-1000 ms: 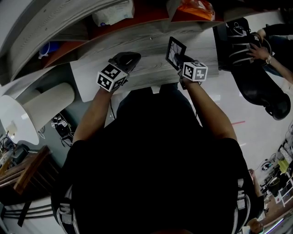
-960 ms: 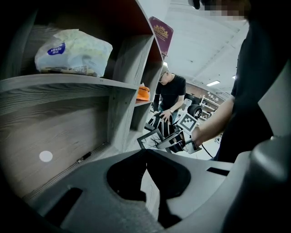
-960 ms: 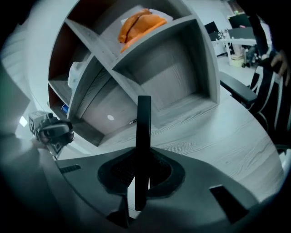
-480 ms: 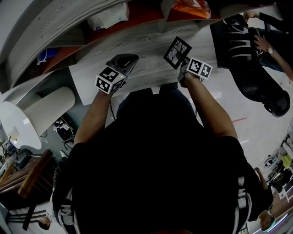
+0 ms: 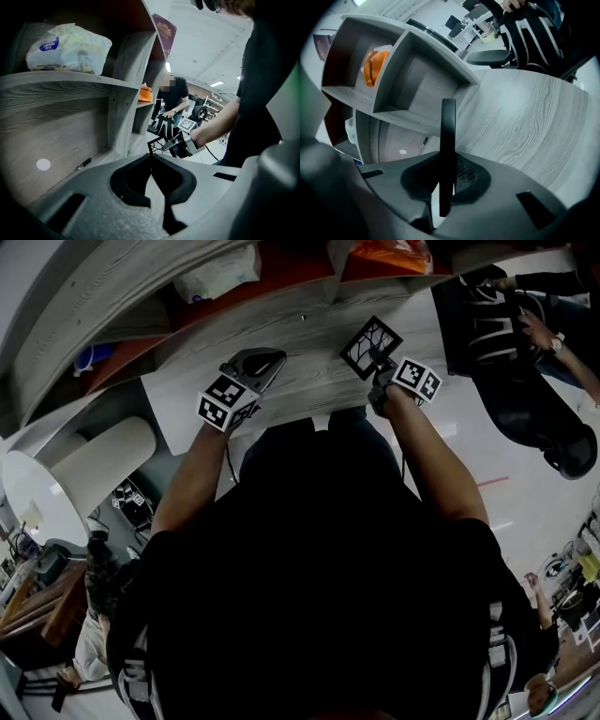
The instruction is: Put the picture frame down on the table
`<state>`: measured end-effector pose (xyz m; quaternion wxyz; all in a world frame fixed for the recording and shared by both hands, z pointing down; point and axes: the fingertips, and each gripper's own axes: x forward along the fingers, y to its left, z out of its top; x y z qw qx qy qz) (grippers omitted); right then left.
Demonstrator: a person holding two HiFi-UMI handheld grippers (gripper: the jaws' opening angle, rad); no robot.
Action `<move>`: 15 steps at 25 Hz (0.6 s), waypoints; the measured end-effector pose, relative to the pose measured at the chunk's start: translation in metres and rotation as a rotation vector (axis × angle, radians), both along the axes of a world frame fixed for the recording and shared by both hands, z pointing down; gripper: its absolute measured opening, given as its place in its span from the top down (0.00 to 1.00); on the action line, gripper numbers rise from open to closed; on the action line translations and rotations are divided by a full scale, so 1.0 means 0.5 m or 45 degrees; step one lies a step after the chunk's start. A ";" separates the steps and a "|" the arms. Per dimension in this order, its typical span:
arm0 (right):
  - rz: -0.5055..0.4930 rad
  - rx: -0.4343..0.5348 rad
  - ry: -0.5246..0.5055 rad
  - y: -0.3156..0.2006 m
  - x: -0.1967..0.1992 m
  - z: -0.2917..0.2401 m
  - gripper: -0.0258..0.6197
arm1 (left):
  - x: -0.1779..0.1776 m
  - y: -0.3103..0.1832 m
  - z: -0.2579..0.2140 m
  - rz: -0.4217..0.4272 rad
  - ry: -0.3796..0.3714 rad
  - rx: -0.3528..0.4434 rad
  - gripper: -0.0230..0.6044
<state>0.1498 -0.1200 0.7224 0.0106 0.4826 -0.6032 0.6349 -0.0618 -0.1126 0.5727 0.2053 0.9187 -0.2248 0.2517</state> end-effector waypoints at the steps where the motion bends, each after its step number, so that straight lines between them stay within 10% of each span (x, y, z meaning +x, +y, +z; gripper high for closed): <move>1: 0.015 -0.007 -0.009 0.000 0.003 0.002 0.91 | 0.002 0.000 0.001 0.006 0.000 -0.003 0.94; 15: 0.208 -0.123 -0.187 0.012 0.015 0.066 0.91 | 0.007 -0.003 0.024 0.038 -0.022 -0.036 0.94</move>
